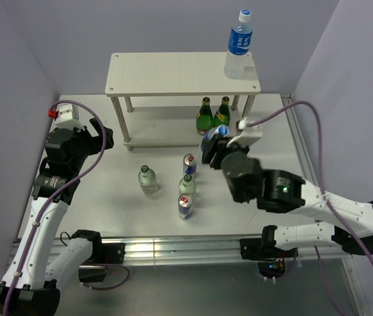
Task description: Place and organize the beverage onto the shelf
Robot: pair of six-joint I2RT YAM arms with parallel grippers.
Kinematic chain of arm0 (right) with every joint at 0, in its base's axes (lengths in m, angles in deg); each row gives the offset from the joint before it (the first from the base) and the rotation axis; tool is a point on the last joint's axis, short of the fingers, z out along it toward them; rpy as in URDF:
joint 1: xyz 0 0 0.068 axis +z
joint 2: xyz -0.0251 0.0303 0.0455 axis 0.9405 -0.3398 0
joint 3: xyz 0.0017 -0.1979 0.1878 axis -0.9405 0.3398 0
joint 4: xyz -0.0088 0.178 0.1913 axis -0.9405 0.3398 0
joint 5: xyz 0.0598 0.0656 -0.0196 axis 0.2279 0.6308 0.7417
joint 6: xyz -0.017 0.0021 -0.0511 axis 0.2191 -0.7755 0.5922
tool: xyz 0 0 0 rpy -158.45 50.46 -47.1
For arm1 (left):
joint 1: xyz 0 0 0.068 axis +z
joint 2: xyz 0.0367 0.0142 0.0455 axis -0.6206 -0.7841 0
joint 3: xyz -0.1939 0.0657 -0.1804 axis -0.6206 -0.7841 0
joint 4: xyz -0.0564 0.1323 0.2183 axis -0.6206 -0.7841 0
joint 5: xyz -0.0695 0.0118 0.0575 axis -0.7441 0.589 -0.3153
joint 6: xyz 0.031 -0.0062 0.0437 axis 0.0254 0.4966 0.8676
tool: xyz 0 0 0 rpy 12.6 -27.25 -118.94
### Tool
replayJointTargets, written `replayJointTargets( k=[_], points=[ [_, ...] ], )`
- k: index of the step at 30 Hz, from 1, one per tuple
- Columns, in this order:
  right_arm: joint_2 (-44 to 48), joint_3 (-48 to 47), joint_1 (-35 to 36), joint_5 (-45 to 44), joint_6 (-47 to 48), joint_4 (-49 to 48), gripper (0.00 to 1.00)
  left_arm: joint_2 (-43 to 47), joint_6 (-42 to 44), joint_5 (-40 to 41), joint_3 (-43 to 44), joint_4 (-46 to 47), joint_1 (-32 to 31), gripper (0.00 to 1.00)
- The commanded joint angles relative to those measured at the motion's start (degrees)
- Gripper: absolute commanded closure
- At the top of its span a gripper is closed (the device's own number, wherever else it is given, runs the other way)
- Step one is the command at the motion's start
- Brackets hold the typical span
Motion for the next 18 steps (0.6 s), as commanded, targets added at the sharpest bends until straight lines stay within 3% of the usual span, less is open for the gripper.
replayJointTargets(
  k=[1,3,9,13,18],
  points=[
    [0.4,-13.1,-5.6,-3.5,19.3,-12.0,1.00,0.0,1.2,1.0,0.0,0.7,0.4,0.03],
    [-3.3,-17.4,-9.4,-0.4,25.4,-15.6,1.00,-0.2,1.1,1.2,0.1,0.4,0.3,0.03],
    [-17.4,-38.7,-17.7,9.5,31.2,-14.5,1.00,0.0,1.1,1.7,0.0,0.4,0.3,0.02],
    [-27.8,-57.5,-24.6,13.8,31.5,-9.2,1.00,-0.4,1.1,1.9,0.1,0.3,0.3,0.02],
    [-37.1,-67.2,-30.2,17.2,30.8,-6.1,1.00,-0.5,1.1,2.2,0.2,0.1,0.3,0.02]
  ],
)
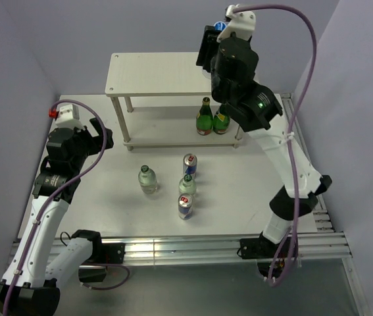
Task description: Place and organize the beverage onto the shelf
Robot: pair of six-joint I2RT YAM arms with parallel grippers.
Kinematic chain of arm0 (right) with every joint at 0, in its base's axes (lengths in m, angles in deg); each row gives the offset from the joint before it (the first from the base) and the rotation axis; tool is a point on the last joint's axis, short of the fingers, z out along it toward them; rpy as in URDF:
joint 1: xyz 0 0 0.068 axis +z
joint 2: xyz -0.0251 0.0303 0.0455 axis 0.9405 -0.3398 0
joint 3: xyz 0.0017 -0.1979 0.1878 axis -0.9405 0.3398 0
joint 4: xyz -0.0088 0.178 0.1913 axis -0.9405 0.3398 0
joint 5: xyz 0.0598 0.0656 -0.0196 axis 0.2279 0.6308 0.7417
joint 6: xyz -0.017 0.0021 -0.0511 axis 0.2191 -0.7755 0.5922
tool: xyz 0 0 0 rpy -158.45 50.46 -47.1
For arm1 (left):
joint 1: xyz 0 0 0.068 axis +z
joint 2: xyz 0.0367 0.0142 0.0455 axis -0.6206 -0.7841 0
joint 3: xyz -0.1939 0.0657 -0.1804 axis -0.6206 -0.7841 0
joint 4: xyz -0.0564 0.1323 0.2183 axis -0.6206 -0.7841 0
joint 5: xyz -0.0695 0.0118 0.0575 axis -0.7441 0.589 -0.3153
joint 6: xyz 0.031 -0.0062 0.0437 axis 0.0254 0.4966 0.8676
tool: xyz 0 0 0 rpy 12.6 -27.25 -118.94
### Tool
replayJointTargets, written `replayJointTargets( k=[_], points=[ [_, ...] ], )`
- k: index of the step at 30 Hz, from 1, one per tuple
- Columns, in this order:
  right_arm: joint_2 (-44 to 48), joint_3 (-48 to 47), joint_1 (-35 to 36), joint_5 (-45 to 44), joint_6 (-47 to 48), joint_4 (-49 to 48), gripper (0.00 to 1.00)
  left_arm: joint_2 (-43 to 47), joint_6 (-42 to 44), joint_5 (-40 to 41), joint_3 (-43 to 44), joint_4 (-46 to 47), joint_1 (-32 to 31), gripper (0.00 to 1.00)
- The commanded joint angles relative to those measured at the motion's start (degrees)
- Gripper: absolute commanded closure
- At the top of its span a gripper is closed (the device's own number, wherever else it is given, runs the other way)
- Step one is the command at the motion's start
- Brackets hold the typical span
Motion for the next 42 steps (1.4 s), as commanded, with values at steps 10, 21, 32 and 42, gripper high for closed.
replayJointTargets(
  k=[10,21,32,42],
  points=[
    [-5.5,-5.1,-10.8,8.5,-1.4,-2.8,1.00,-0.1,1.1,0.5,0.3,0.5,0.4,0.02],
    [-8.1,-4.2,-15.3,11.7,-6.6,-2.4,0.80,-0.6,1.1,0.4,0.3,0.4,0.4,0.02],
    [-8.7,-2.6,-15.4,11.8,-7.1,-2.9,0.17,-0.5,1.1,0.4,0.3,0.4,0.6,0.02],
    [-7.3,0.6,-15.4,11.0,-7.6,-3.6,0.16,-0.4,1.1,0.4,0.4,0.3,0.8,0.02]
  ],
)
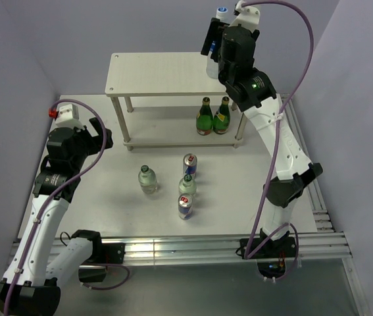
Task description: Place and organize the beverage onto the shelf
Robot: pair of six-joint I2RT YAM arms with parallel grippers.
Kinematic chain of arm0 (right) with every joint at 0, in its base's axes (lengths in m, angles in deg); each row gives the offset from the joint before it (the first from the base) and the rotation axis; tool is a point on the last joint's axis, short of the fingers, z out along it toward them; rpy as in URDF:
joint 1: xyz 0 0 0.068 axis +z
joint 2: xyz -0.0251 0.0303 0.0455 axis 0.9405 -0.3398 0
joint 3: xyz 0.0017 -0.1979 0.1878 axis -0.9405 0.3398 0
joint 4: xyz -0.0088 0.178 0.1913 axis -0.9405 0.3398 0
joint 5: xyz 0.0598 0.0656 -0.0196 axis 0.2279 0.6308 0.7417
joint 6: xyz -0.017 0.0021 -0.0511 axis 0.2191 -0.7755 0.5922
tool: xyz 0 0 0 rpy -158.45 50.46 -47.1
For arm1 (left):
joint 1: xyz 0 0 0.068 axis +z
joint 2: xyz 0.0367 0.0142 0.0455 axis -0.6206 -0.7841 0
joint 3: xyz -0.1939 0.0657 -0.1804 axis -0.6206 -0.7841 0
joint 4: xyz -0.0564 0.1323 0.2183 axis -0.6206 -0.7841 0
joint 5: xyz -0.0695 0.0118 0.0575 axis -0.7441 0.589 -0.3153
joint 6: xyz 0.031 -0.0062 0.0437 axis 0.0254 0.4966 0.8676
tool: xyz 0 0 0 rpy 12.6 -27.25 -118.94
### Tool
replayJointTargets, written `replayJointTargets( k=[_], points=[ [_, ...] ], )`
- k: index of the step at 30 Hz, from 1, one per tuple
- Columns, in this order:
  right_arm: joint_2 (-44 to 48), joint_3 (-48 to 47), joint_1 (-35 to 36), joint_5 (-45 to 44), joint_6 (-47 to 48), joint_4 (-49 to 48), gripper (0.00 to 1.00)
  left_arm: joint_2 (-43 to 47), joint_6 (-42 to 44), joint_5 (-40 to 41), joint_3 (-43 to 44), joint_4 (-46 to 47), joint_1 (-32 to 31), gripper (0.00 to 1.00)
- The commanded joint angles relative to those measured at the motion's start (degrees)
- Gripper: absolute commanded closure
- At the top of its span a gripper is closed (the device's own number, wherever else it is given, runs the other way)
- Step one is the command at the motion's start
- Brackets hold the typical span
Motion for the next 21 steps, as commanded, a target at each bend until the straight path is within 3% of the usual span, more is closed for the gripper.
replayJointTargets(
  k=[1,10,16,21],
  points=[
    [2.3,1.8,-0.2,-1.0,-0.9,-2.6,0.16,0.2,1.1,0.2,0.3,0.6,0.4,0.02],
    [9.3,12.7,0.8,-2.0,-2.7,-5.1,0.16,0.0,1.1,0.0,0.4,0.6,0.6,0.02],
    [19.2,26.6,3.8,-3.6,-5.8,-7.9,0.15,-0.1,1.1,0.1,0.4,0.5,0.8,0.02],
    [33.8,46.6,11.3,-7.3,-8.1,-11.2,0.15,0.0,1.1,0.1,0.4,0.7,0.9,0.02]
  ],
)
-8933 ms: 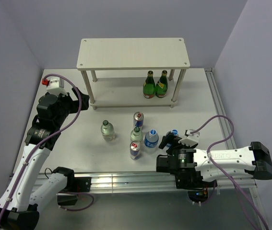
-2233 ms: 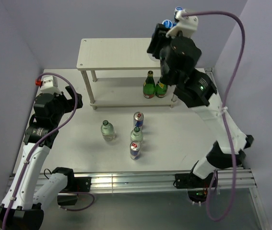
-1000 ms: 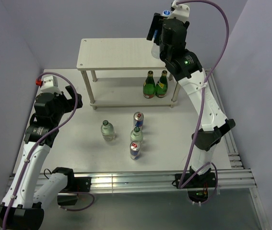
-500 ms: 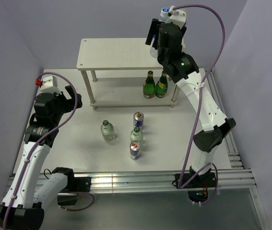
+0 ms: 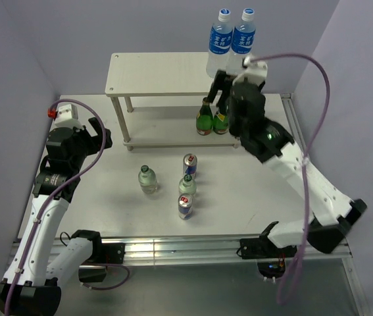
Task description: Place and organize the beverage onto the shelf
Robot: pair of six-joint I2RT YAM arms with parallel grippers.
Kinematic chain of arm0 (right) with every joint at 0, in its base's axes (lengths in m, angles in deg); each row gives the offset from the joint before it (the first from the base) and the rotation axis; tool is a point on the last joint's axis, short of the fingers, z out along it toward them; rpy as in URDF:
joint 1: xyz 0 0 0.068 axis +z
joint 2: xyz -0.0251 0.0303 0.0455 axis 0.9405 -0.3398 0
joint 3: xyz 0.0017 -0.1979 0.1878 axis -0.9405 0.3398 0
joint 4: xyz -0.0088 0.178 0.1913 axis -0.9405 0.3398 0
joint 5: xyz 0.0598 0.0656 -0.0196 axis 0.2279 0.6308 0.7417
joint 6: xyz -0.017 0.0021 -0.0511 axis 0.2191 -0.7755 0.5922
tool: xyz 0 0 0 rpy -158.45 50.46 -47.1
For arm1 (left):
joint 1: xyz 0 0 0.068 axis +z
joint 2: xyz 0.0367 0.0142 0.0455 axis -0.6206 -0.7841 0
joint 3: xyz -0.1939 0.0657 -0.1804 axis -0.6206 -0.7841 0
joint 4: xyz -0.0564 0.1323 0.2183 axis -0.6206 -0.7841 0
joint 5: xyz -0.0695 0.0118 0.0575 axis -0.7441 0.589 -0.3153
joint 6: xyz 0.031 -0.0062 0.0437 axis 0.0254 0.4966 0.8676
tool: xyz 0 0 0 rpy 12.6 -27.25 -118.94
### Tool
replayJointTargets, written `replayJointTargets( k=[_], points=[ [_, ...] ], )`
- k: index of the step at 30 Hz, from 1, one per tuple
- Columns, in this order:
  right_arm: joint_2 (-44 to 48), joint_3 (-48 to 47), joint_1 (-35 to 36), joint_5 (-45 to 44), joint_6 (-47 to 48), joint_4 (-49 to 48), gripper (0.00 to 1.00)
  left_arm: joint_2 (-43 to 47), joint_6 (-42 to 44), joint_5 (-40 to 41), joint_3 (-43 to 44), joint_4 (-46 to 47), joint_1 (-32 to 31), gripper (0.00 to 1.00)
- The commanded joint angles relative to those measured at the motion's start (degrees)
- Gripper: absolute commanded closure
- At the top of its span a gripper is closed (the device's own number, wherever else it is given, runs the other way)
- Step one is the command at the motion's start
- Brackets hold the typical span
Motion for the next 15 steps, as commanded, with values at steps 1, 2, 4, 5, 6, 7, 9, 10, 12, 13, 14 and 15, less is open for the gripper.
replayJointTargets(
  k=[1,2,4,5,6,7,9,10,12,13,14,15],
  points=[
    [10.6,11.1,9.0,-4.5,-2.4,-5.7,0.16,-0.1,1.1,0.0,0.3,0.7,0.5,0.02],
    [13.0,18.2,11.8,-5.2,-2.7,-6.8,0.16,-0.3,1.1,-0.2,0.4,0.7,0.5,0.02],
    [18.6,24.7,20.4,-7.0,-4.9,-7.9,0.17,-0.3,1.1,-0.2,0.5,0.7,0.5,0.02],
    [20.0,30.0,23.3,-7.7,-5.9,-7.6,0.18,-0.3,1.1,-0.2,0.5,0.6,0.5,0.02],
    [21.8,32.4,26.3,-10.2,-9.3,-6.9,0.18,-0.3,1.1,-0.2,0.4,0.6,0.5,0.03],
    [22.2,34.3,29.3,-11.5,-10.7,-4.7,0.18,-0.3,1.1,-0.2,0.5,0.6,0.5,0.03],
    [22.4,38.2,38.4,-18.1,-15.8,-0.5,0.18,-0.2,1.1,-0.2,0.5,0.6,0.5,0.02],
    [22.1,39.8,44.6,-19.6,-21.1,3.6,0.18,-0.2,1.1,-0.3,0.5,0.6,0.5,0.03],
    [20.7,40.4,49.8,-23.0,-32.9,9.6,0.17,-0.3,1.1,-0.3,0.5,0.6,0.5,0.03],
    [19.9,40.4,52.0,-24.8,-36.9,16.2,0.17,-0.3,1.1,-0.2,0.5,0.6,0.5,0.02],
    [18.5,41.1,54.9,-24.9,-40.3,18.4,0.16,-0.3,1.1,-0.2,0.5,0.6,0.5,0.03],
    [17.9,41.8,55.8,-24.5,-44.4,19.6,0.16,-0.1,1.1,-0.1,0.5,0.5,0.5,0.03]
  ],
)
